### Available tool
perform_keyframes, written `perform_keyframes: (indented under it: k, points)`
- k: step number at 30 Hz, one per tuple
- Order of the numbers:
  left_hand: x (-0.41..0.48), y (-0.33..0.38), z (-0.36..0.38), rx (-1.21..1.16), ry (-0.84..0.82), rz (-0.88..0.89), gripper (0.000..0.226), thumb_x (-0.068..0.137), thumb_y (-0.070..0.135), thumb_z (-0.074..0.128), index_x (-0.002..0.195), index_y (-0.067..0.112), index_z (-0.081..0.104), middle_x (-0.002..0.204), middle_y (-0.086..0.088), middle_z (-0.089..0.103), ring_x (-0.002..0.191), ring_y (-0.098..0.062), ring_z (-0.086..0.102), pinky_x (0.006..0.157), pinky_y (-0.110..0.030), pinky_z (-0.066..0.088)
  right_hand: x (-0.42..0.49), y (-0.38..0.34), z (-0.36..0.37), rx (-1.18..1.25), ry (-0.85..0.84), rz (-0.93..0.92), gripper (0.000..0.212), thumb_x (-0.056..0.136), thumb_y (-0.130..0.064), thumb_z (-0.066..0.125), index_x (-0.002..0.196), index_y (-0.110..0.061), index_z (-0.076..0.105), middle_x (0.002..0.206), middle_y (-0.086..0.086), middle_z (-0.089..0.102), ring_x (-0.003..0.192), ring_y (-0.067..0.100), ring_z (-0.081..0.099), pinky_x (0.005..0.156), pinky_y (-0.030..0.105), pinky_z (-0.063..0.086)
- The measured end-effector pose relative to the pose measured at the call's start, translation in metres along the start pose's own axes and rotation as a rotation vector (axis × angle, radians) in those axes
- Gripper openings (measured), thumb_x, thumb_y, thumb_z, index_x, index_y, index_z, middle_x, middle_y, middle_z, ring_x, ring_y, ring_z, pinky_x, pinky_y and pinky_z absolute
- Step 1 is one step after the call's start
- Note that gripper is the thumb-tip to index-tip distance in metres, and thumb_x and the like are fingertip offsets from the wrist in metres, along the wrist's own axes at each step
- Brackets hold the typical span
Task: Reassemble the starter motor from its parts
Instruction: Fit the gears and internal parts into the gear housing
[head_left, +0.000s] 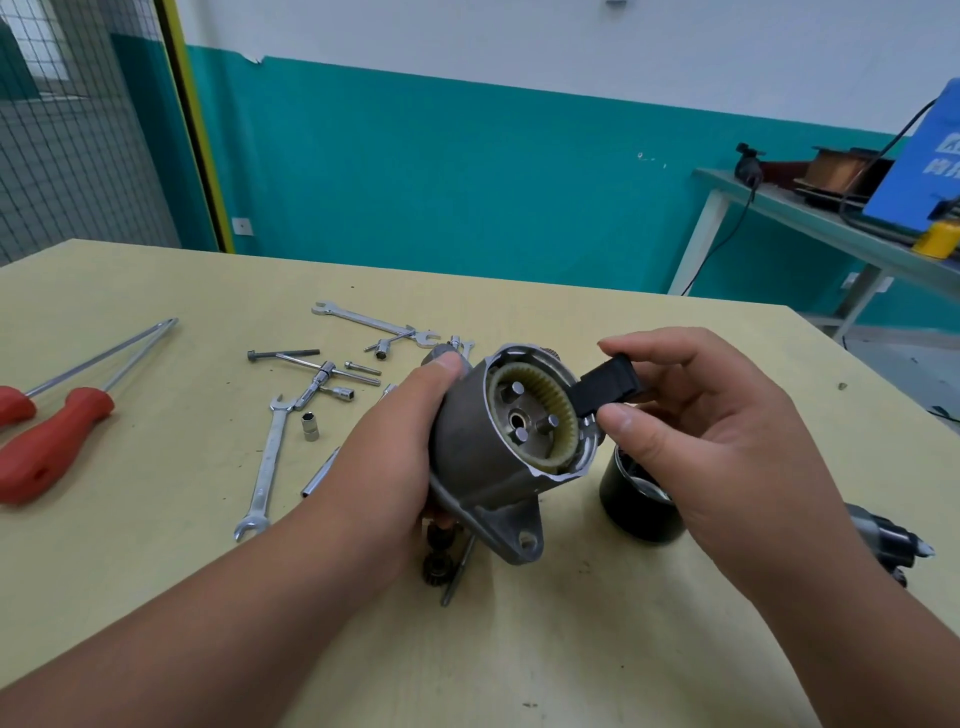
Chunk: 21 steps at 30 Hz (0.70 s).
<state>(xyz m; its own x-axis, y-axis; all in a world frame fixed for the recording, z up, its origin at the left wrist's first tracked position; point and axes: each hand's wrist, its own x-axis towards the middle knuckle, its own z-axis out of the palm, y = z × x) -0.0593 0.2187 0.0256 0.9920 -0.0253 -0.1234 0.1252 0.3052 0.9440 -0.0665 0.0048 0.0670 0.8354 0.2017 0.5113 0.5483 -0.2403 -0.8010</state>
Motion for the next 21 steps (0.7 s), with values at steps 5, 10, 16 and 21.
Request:
perform_keyframes:
  k: [5,10,16,21]
  points:
    - [0.0010,-0.0009,-0.0004,0.012,-0.005,0.012,0.062,0.061,0.072,0.069,0.108,0.032,0.075,0.105,-0.006,0.075,0.095,-0.026,0.070,0.089,-0.047,0.049,-0.0011,0.0011,-0.0031,-0.020,0.025,-0.021,0.047,0.088,0.001,0.077,0.109,-0.041,0.073,0.100,-0.012,0.077,0.096,0.017,0.073,0.082,0.034,0.059]
    - [0.0033,-0.0024,-0.0038,0.023,-0.029,0.016,0.050,0.068,0.073,0.068,0.101,0.036,0.072,0.107,-0.003,0.070,0.099,-0.026,0.065,0.094,-0.050,0.045,-0.0005,-0.0024,-0.0039,-0.001,0.073,-0.032,0.035,0.082,-0.016,0.072,0.111,-0.037,0.074,0.098,-0.013,0.077,0.093,0.013,0.072,0.082,0.025,0.058]
    - [0.0026,-0.0015,-0.0029,0.037,-0.008,0.010,0.050,0.068,0.075,0.065,0.100,0.037,0.073,0.104,-0.003,0.070,0.095,-0.026,0.064,0.088,-0.049,0.044,0.0001,-0.0039,-0.0039,-0.015,0.057,-0.029,0.036,0.084,-0.018,0.070,0.114,-0.038,0.073,0.101,-0.011,0.077,0.096,0.017,0.072,0.083,0.028,0.057]
    - [0.0034,-0.0014,-0.0020,0.012,0.011,0.001,0.054,0.064,0.074,0.068,0.101,0.035,0.075,0.103,-0.005,0.072,0.093,-0.028,0.067,0.087,-0.049,0.045,0.0006,-0.0032,-0.0056,-0.022,0.073,-0.029,0.039,0.084,-0.018,0.072,0.115,-0.042,0.070,0.103,-0.012,0.077,0.101,0.022,0.071,0.087,0.040,0.058]
